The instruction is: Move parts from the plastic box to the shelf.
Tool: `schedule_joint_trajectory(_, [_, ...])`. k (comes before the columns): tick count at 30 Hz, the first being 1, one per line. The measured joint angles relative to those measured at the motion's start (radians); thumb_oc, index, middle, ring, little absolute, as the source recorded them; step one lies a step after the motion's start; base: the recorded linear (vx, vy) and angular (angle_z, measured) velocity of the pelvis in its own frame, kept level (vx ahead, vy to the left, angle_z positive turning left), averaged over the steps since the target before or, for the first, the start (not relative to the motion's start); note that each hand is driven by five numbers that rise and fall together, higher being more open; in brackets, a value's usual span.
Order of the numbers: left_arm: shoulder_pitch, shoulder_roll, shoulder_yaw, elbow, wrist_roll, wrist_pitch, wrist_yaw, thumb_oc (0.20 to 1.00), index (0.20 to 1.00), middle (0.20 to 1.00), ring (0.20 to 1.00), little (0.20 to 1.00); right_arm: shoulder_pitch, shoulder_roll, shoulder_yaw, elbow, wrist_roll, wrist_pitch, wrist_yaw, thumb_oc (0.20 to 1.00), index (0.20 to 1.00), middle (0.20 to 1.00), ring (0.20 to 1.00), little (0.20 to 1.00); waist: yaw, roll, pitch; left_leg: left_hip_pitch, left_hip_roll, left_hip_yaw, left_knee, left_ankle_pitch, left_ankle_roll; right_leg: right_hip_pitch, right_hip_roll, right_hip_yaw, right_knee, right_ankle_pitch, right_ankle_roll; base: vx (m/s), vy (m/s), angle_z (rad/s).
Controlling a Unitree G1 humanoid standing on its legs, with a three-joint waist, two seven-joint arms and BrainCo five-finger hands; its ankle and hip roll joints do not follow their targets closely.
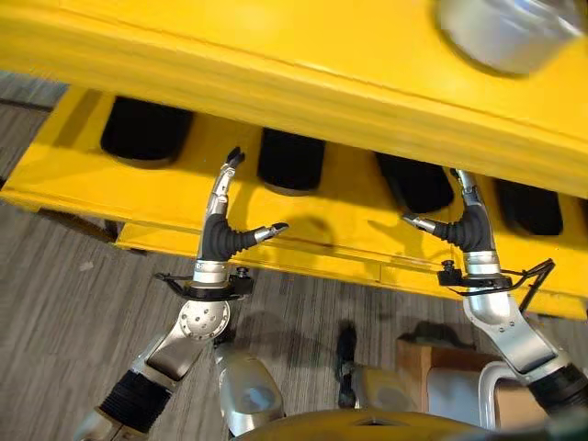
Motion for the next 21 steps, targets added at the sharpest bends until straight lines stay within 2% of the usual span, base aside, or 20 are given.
schedule_joint_trajectory(1, [0.0, -0.015, 0.015, -0.007, -0.002, 0.001, 0.001, 1.0, 1.0, 1.0, 1.0, 1.0, 0.024, -0.013, -0.011, -0.002, 0.02, 0.009, 0.002, 1.0, 1.0, 1.0, 1.0, 1.0, -0.022, 0.005, -0.001, 0.027, -0.001, 0.029, -0.002, -0.001, -0.002, 0.017, 0.003, 0.003, -0.002, -0.003, -0.001, 0.13, -0.146, -0.19])
schedule_joint_trajectory(2, [0.022, -0.04, 0.058, -0.026, -0.026, 0.015, 0.014, 1.0, 1.0, 1.0, 1.0, 1.0, 0.093, -0.037, -0.024, -0.055, 0.057, 0.057, 0.043, 1.0, 1.0, 1.0, 1.0, 1.0, -0.038, 0.019, 0.002, 0.085, 0.001, 0.042, -0.007, -0.017, -0.035, 0.052, -0.002, 0.003, 0.012, -0.035, 0.0, 0.15, -0.114, -0.1])
schedule_joint_trajectory(3, [0.058, -0.052, 0.094, -0.068, -0.083, 0.02, 0.031, 1.0, 1.0, 1.0, 1.0, 1.0, 0.161, -0.041, -0.025, -0.08, 0.104, 0.117, 0.076, 1.0, 1.0, 1.0, 1.0, 1.0, -0.036, 0.025, -0.002, 0.127, -0.007, 0.055, -0.018, -0.027, -0.034, 0.071, -0.015, 0.003, 0.052, -0.07, -0.002, 0.16, -0.041, -0.03])
schedule_joint_trajectory(5, [0.06, -0.07, 0.097, -0.07, -0.09, 0.021, 0.022, 1.0, 1.0, 1.0, 1.0, 1.0, 0.155, -0.04, -0.023, -0.052, 0.133, 0.146, 0.094, 1.0, 1.0, 1.0, 1.0, 1.0, -0.03, 0.034, -0.007, 0.145, -0.019, 0.058, -0.034, -0.026, -0.033, 0.071, -0.022, 0.003, 0.061, -0.073, -0.002, 0.13, 0.012, -0.03])
schedule_joint_trajectory(8, [0.077, -0.072, 0.089, -0.109, -0.129, 0.043, -0.013, 1.0, 1.0, 1.0, 1.0, 1.0, 0.157, -0.034, -0.048, -0.049, 0.096, 0.187, 0.102, 1.0, 1.0, 1.0, 1.0, 1.0, -0.036, 0.041, -0.017, 0.178, -0.05, 0.069, -0.065, -0.022, -0.028, 0.085, -0.048, 0.005, 0.065, -0.08, 0.012, 0.05, -0.01, 0.0])
schedule_joint_trajectory(10, [0.047, -0.067, 0.071, -0.107, -0.146, 0.058, -0.022, 1.0, 1.0, 1.0, 1.0, 1.0, 0.145, -0.033, -0.038, -0.046, 0.092, 0.204, 0.107, 1.0, 1.0, 1.0, 1.0, 1.0, -0.037, 0.036, -0.037, 0.178, -0.063, 0.074, -0.069, -0.022, -0.028, 0.084, -0.06, 0.005, 0.067, -0.081, 0.016, -0.03, -0.105, 0.01])
schedule_joint_trajectory(15, [0.015, -0.062, 0.071, -0.102, -0.171, 0.058, -0.054, 1.0, 1.0, 1.0, 1.0, 1.0, 0.056, 0.003, -0.02, 0.044, 0.106, 0.209, 0.066, 1.0, 1.0, 1.0, 1.0, 1.0, -0.029, 0.016, -0.044, 0.16, -0.061, 0.07, -0.06, -0.023, -0.031, 0.062, -0.06, 0.005, 0.085, -0.081, 0.017, -0.07, -0.052, 0.01])
schedule_joint_trajectory(18, [-0.015, -0.061, 0.069, -0.102, -0.199, 0.065, -0.06, 1.0, 1.0, 1.0, 1.0, 1.0, -0.013, 0.065, -0.019, 0.091, 0.211, 0.209, 0.055, 1.0, 1.0, 1.0, 1.0, 1.0, -0.026, 0.016, -0.04, 0.113, -0.061, 0.064, -0.045, -0.017, -0.042, 0.008, -0.066, 0.005, 0.117, -0.079, 0.018, -0.09, -0.028, 0.02])
schedule_joint_trajectory(21, [-0.022, -0.062, 0.066, -0.102, -0.199, 0.075, -0.062, 1.0, 1.0, 1.0, 1.0, 1.0, -0.014, 0.087, -0.024, 0.121, 0.198, 0.228, -0.036, 1.0, 1.0, 1.0, 1.0, 1.0, -0.027, 0.022, -0.03, 0.11, -0.062, 0.066, -0.042, -0.017, -0.042, 0.004, -0.069, 0.005, 0.123, -0.079, 0.018, -0.06, 0.023, 0.01])
